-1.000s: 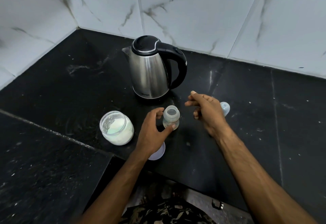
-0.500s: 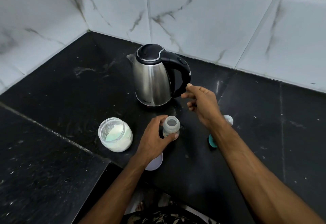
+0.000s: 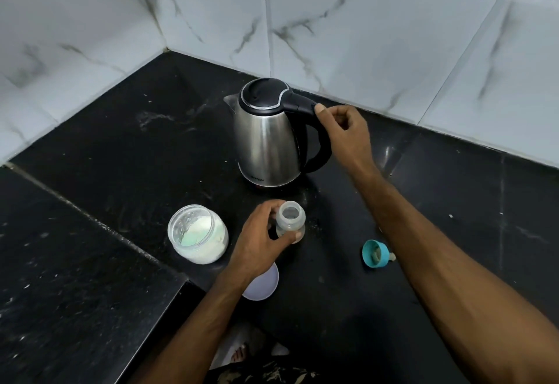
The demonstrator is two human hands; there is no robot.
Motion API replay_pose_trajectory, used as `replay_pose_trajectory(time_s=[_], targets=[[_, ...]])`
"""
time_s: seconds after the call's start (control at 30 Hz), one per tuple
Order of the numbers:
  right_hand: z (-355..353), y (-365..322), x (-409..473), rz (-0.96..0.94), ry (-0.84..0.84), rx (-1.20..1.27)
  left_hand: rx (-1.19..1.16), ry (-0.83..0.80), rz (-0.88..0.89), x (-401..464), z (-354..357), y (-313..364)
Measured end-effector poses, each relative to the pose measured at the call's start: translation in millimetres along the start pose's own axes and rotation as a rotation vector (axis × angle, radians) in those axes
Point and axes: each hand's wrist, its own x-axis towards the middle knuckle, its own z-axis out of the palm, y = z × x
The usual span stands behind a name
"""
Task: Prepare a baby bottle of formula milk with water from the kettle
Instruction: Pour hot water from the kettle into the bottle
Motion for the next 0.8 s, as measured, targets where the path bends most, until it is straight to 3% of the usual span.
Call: replay_pose_trajectory(time_s=[0.13,0.23,0.37,0.8], targets=[[6.2,0.3,10.0,-0.067,-0.192,-0.152,-0.026,0.012,-0.019,1.2,0.8,1.1],[4.0,-4.3,19.1,-0.117,-0.319,-0.126,-0.030,0.015,-0.031,0.4,2.2,1.1],[3.9,-13.5,29.2,-0.043,-0.441,-0.091,-0.023,0.016,-0.042,0.1,2.6,1.5],[13.0,-2.3,27.5,-0.083,-0.265,0.046,0.015,-0.004,-0.029,3.5,4.8,-0.8]])
